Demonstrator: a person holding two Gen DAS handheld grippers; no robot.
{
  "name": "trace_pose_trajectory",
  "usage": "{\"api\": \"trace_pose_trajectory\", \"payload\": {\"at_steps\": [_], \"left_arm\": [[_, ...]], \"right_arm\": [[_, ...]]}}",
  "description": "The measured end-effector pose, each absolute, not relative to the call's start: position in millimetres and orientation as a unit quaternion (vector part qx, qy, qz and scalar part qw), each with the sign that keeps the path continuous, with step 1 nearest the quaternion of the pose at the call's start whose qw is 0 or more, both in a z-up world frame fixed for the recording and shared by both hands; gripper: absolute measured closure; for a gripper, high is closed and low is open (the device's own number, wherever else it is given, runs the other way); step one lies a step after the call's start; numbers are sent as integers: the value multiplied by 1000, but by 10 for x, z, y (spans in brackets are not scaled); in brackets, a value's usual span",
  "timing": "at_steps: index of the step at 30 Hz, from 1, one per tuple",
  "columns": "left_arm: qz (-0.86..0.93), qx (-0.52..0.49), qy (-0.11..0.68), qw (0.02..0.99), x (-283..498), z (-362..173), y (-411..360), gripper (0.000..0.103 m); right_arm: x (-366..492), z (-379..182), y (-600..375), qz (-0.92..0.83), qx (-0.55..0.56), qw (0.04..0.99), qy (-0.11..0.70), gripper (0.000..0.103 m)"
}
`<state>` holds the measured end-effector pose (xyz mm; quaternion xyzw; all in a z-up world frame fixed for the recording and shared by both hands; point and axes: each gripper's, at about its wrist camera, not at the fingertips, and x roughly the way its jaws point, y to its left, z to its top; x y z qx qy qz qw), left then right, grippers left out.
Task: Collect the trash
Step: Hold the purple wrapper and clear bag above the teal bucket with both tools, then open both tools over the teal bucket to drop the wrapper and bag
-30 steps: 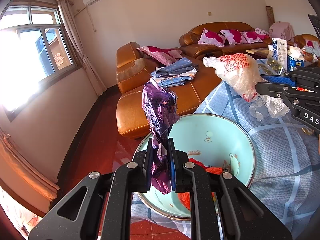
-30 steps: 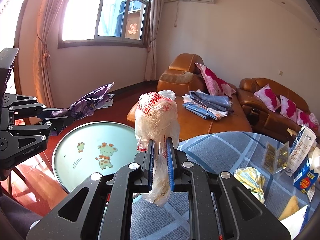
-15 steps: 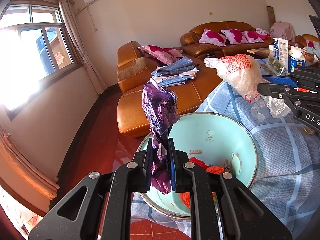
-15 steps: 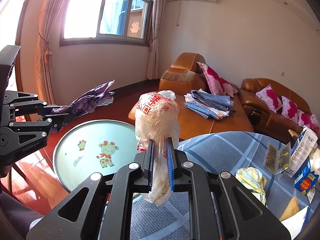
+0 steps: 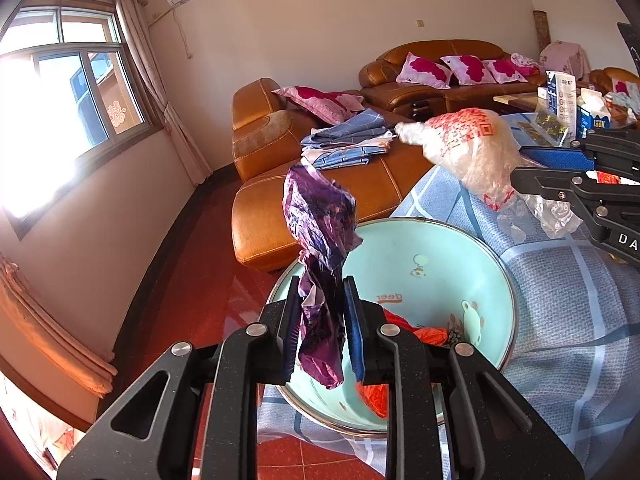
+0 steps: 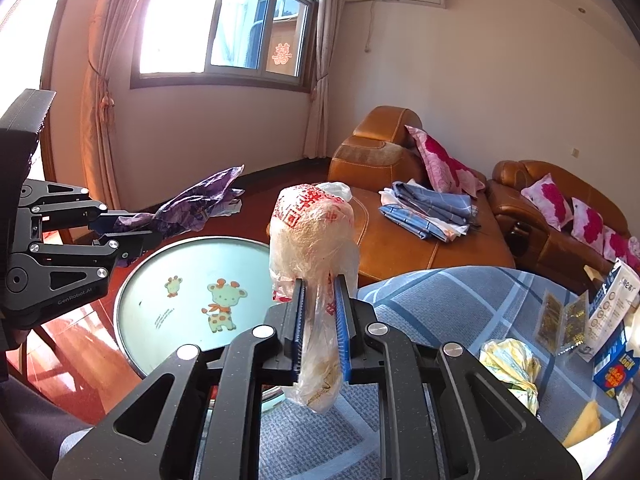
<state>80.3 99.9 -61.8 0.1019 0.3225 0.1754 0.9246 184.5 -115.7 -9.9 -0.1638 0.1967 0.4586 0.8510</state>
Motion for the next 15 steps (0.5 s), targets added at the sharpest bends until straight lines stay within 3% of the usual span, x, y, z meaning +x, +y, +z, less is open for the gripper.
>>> {"api": "trace_pose_trajectory", "payload": {"at_steps": [4, 7, 15], "left_arm": [[171, 101, 327, 924, 814, -656, 991, 78], [176, 103, 322, 925, 802, -651, 991, 58], [179, 101, 320, 925, 784, -647, 1008, 57]], "right_arm": [[1835, -98, -1155, 459, -167, 850, 197, 84], [1828, -94, -1165, 457, -166, 852, 195, 73], [1818, -84, -1167, 453, -166, 855, 191, 72]]}}
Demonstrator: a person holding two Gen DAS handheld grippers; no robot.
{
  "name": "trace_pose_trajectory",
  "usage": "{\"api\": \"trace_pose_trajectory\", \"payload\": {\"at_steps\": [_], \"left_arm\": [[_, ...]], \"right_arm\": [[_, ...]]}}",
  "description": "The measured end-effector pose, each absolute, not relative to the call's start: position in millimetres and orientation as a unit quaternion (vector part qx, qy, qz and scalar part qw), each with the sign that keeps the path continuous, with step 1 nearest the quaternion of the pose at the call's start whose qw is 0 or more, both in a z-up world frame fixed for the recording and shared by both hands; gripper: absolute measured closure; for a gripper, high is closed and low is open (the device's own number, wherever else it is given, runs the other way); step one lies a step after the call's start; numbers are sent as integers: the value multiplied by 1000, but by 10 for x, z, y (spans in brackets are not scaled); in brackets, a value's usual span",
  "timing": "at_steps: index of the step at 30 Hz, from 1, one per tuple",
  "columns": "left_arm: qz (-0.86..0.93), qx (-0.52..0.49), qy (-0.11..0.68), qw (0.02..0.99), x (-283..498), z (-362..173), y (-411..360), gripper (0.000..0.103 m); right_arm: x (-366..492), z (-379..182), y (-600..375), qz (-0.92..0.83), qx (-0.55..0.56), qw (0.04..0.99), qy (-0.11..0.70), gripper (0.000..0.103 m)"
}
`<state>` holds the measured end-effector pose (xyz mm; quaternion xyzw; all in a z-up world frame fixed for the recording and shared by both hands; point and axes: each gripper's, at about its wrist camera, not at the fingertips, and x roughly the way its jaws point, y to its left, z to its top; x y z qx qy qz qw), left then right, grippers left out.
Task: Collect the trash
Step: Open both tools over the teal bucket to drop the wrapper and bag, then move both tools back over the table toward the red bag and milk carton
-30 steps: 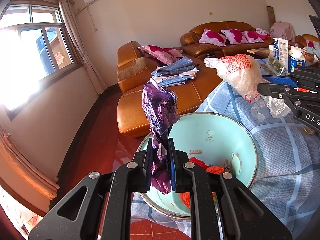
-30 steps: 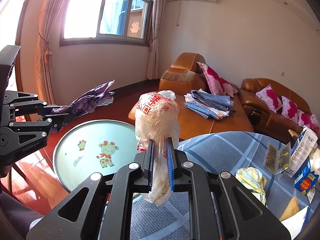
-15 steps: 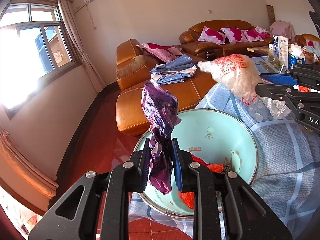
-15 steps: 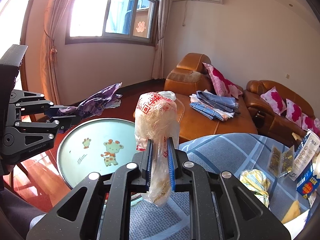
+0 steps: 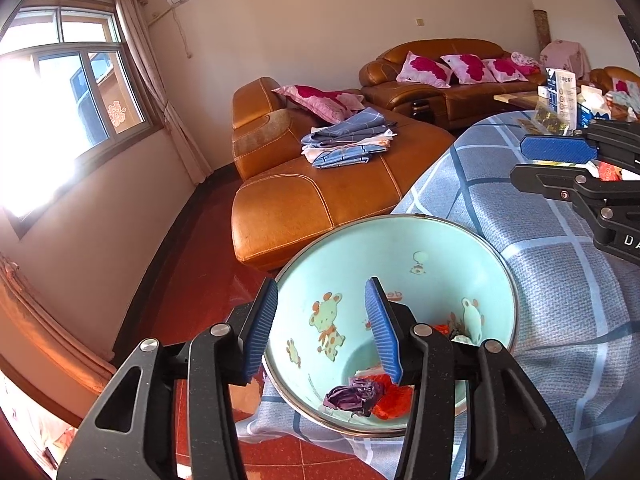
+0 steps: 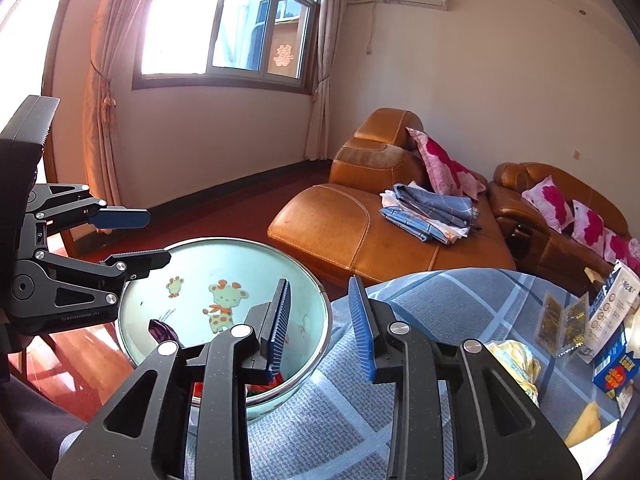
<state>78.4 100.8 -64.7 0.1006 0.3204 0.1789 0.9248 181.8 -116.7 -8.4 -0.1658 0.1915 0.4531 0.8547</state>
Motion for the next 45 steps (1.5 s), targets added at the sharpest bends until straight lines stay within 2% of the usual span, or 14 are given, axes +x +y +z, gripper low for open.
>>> {"api": "trace_pose_trajectory", "payload": {"at_steps": [11, 14, 21, 26, 30, 32, 35, 38, 40, 45], "left_arm": [[182, 96, 317, 926, 759, -646, 1029, 53], [183, 95, 315, 926, 762, -640, 1031, 48], [183, 95, 315, 927, 767, -644, 1024, 47], [183, 95, 311, 928, 747, -623, 1043, 41], [185, 93, 310, 928, 742, -616, 1053, 34], [184, 92, 312, 928, 751, -612, 1055, 34], [186, 91, 308, 928, 745, -596, 1047, 25], [184, 94, 308, 929, 748, -592, 1035, 24], [184, 94, 308, 929, 749, -599, 1027, 21], [187, 95, 308, 928, 748, -601, 1025, 16]], "right_arm": [[1835, -91, -1174, 448, -165, 857, 192, 68], [1841, -88, -1179, 446, -163, 859, 193, 63], [1860, -80, -1193, 446, -161, 859, 192, 63], [1881, -68, -1197, 444, -160, 860, 193, 61], [1893, -52, -1213, 439, -156, 863, 193, 51], [1902, -41, -1225, 437, -153, 865, 193, 50], [1912, -38, -1241, 434, -147, 868, 192, 42], [1907, -34, -1264, 430, -141, 871, 190, 39], [1910, -30, -1270, 428, -139, 873, 190, 33], [1915, -25, -1311, 420, -132, 878, 188, 29]]}}
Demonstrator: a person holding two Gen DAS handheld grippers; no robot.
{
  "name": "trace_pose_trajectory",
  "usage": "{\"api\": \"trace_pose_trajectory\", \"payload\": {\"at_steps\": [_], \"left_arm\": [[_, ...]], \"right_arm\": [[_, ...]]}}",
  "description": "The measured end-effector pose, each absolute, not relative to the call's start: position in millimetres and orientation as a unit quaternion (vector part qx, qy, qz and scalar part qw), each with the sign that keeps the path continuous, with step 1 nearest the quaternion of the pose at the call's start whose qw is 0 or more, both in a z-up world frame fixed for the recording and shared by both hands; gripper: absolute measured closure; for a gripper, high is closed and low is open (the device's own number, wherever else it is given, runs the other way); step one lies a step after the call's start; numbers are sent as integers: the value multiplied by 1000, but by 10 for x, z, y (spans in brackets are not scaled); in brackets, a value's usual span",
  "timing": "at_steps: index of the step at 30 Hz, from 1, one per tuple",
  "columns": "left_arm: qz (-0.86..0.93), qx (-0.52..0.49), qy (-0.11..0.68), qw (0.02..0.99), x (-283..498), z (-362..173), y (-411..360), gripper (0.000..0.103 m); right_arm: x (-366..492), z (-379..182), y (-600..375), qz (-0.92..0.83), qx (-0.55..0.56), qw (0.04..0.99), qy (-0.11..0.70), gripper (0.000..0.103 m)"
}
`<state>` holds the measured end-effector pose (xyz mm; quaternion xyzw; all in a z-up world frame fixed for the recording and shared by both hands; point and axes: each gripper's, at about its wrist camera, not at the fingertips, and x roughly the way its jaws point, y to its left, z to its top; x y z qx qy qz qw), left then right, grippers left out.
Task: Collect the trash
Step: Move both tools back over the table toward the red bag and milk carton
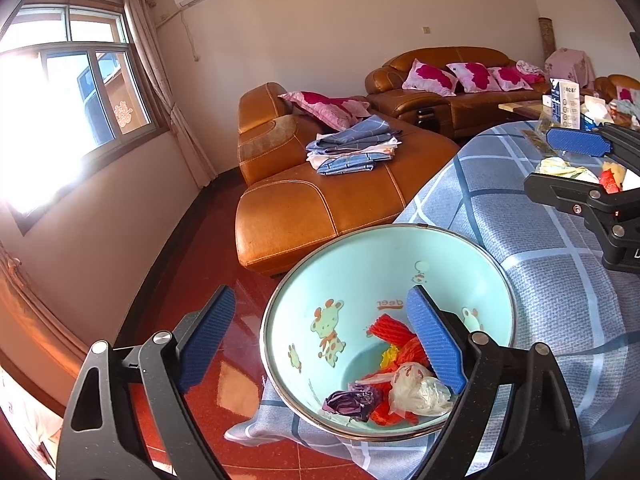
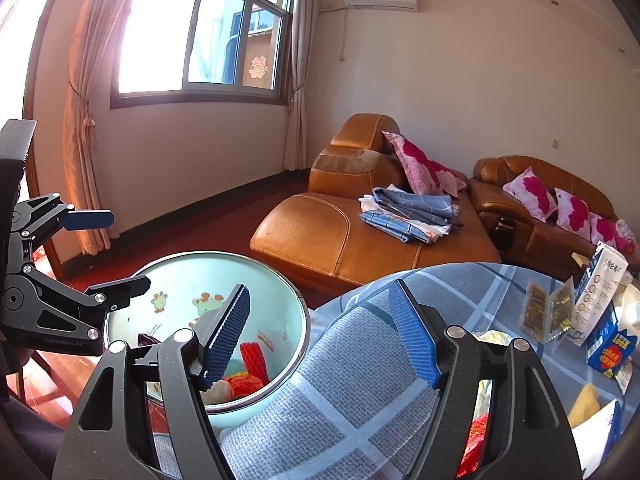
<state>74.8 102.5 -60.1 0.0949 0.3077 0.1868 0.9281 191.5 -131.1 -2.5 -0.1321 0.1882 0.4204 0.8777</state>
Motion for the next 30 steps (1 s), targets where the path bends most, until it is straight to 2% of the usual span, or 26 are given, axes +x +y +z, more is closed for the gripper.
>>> {"api": "trace_pose_trajectory", "payload": {"at_steps": [1, 3, 20, 30], "left_arm": [[188, 96, 307, 928, 749, -601, 1021, 14], [189, 96, 304, 929, 744, -597, 1019, 11], [168, 91, 299, 935, 787, -546, 870, 9], [112, 102, 296, 943, 962, -442, 421, 9]], "right_arm": [[1911, -23, -1313, 419, -131, 879, 188, 24], [1909, -21, -1338, 417, -127, 881, 185, 20], [1859, 55, -1494, 365, -109, 911, 159, 20], [1726, 270, -2379, 261, -50, 950, 164, 20]]}}
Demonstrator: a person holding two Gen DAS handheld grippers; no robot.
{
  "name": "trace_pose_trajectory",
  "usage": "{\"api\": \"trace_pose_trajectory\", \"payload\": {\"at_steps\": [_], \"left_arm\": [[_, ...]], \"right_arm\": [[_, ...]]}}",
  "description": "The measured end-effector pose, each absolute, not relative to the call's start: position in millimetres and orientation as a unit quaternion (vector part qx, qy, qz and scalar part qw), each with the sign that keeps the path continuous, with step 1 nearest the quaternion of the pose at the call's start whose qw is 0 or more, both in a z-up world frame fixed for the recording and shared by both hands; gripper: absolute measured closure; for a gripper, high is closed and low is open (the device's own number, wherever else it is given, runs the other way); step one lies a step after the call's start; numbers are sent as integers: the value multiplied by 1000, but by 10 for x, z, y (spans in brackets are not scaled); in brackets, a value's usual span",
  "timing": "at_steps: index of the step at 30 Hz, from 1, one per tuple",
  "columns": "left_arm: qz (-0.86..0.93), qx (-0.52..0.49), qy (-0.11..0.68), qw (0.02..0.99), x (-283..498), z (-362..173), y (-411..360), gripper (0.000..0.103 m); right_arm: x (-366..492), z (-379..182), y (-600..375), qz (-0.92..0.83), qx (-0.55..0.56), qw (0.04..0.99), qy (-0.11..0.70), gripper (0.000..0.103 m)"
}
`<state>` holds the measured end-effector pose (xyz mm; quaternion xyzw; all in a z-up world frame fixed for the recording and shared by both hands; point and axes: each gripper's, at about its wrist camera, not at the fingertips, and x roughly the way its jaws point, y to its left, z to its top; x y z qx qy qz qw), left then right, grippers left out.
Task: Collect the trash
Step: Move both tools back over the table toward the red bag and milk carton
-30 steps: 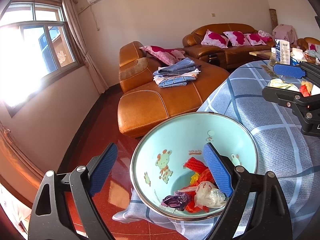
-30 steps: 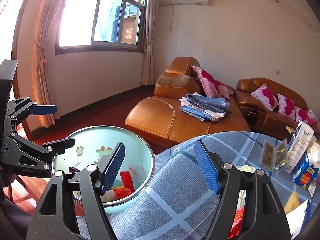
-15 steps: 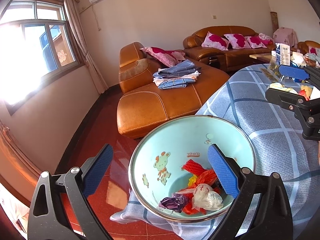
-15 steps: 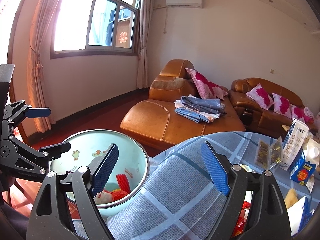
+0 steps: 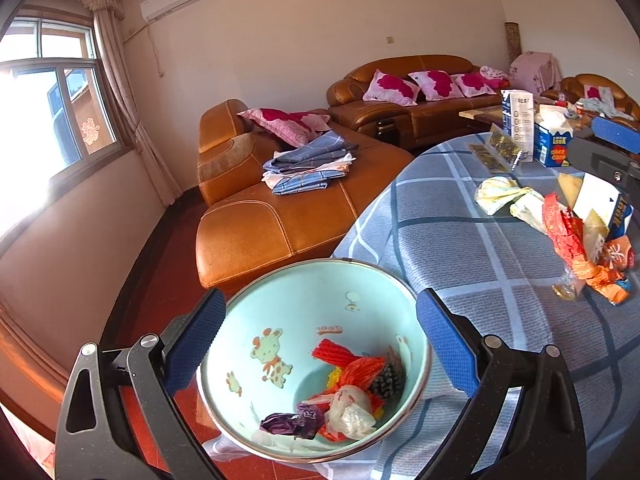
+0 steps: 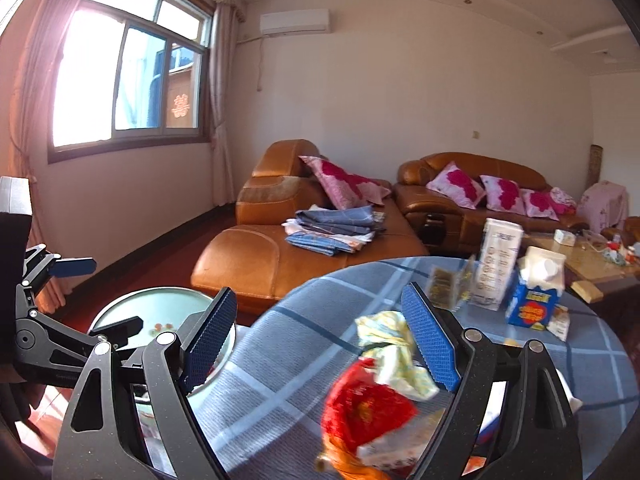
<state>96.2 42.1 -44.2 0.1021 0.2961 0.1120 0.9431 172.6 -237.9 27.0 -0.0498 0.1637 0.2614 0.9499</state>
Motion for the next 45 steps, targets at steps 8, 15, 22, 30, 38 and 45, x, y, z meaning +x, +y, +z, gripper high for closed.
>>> {"api": "trace_pose_trajectory", "payload": {"at_steps": [8, 15, 22, 30, 38, 45], "left_arm": [[42, 118, 296, 947, 1178, -453, -144, 9], [-19, 138, 290, 947, 1320, -477, -686, 9], [-54, 141, 307, 940, 1477, -610, -1015, 9], [-74, 137, 325, 933, 1424, -718, -1126, 15], [-89, 129, 320, 934, 1085, -698, -1325, 15], [-101, 119, 344, 926, 1211, -854, -1488, 18]], "right_arm": [[1779, 115, -3289, 132, -16, 970, 201, 20], [1844, -64, -3704, 75, -2, 969, 234, 20], [1860, -190, -3789, 68, 9, 963, 259, 20], [1798, -250, -3827, 74, 16, 961, 268, 20], [1730, -270, -3885, 59, 19, 958, 279, 20], [1680, -303, -3978, 51, 29, 957, 283, 20]]}}
